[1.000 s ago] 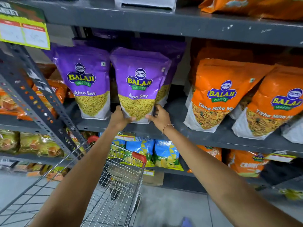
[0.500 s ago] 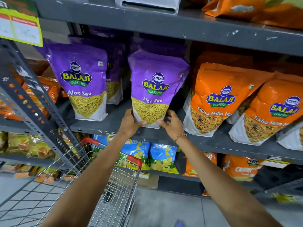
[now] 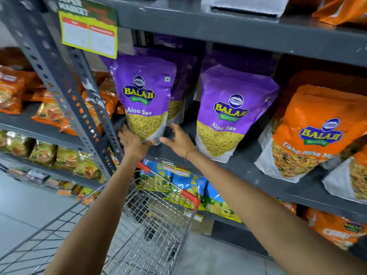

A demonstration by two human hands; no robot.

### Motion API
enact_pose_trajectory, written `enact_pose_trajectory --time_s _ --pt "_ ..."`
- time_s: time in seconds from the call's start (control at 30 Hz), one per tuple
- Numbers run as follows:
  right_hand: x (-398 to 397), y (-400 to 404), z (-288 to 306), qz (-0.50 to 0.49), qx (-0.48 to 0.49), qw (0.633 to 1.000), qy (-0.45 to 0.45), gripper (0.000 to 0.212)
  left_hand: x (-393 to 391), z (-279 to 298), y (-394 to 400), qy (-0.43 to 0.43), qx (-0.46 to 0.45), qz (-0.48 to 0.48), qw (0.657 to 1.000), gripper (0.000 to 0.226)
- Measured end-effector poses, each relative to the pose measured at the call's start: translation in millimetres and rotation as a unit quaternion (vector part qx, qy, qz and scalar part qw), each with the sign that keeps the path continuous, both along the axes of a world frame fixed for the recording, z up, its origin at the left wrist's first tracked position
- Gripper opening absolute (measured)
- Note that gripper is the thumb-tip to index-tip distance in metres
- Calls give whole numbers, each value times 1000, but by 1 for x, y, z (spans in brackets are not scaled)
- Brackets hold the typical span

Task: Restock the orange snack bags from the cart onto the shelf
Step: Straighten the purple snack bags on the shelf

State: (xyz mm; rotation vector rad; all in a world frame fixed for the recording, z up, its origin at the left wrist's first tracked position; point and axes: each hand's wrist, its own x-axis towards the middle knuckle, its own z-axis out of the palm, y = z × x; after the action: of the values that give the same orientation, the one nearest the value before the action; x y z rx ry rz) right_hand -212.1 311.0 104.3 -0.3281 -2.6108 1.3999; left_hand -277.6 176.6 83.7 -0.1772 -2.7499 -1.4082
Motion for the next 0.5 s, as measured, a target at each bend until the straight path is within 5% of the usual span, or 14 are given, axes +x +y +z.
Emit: enact_pose_trajectory --time_s 0.13,0.5 --pt "-33 -5 -19 -8 -15 999 -28 61 -23 -4 -12 17 94 -70 993 55" --pt "-17 -1 -30 -100 -16 995 8 44 -11 -13 -2 120 60 -117 984 57"
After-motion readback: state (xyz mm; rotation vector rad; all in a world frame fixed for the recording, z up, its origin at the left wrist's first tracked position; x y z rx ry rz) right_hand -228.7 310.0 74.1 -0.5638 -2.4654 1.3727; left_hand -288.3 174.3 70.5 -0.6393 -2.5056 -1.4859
